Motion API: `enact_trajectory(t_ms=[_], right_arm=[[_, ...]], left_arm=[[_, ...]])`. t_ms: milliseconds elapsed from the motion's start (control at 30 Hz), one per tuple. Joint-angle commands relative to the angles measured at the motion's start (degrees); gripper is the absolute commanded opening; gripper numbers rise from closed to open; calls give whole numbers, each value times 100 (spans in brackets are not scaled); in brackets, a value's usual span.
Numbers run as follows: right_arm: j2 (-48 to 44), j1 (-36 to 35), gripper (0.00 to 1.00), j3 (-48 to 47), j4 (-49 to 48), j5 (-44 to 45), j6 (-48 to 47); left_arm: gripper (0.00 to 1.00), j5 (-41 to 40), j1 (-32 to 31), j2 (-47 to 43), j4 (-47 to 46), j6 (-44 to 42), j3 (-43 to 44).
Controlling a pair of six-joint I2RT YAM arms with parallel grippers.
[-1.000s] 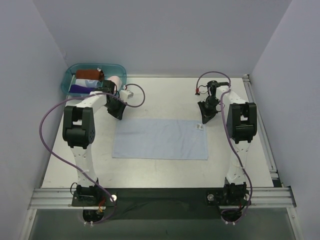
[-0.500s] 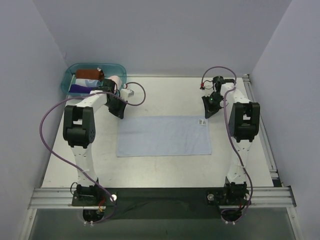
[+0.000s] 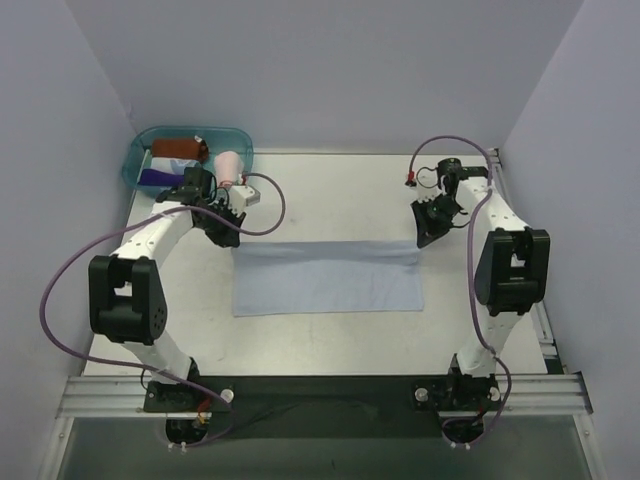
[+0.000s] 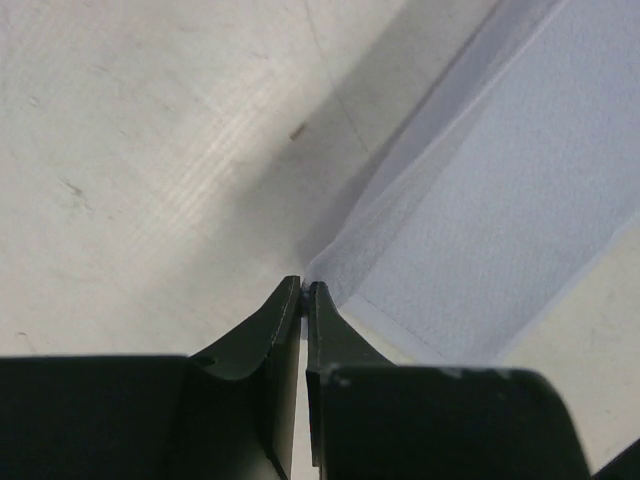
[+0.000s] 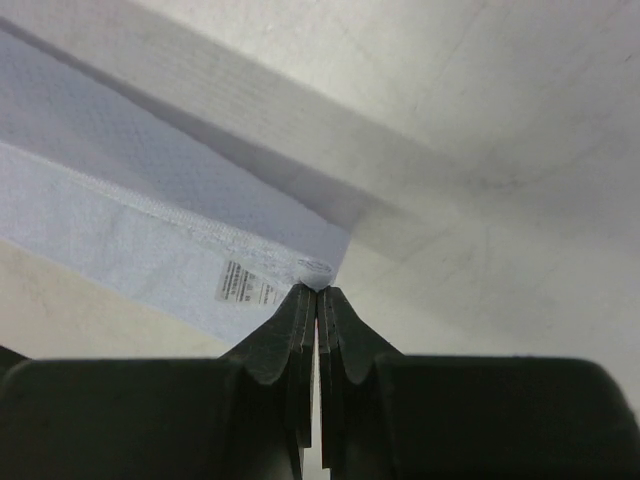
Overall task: Roll the towels
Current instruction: Fold the towel
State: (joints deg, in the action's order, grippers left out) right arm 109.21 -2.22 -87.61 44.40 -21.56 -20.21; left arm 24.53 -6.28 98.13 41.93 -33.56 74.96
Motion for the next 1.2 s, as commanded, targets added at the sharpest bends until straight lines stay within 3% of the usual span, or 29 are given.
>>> enact_trajectory(t_ms=[0, 233, 400, 800, 1167], right_arm=[[-487, 37, 0, 620, 394, -76, -256], [-928, 29, 0, 1754, 332, -146, -353], [-647, 28, 0, 2117, -167, 2, -221], [329, 2, 0, 1397, -450, 266, 157], [-435, -6, 0, 956, 191, 153, 43]], left_arm=[[0, 209, 40, -557, 472, -537, -569], [0, 456, 4, -1146, 913, -784, -1747], [0, 271, -22, -691, 440, -450, -2169], [0, -10, -40, 479, -212, 350, -1424], [0, 122, -22, -109, 798, -27, -737]])
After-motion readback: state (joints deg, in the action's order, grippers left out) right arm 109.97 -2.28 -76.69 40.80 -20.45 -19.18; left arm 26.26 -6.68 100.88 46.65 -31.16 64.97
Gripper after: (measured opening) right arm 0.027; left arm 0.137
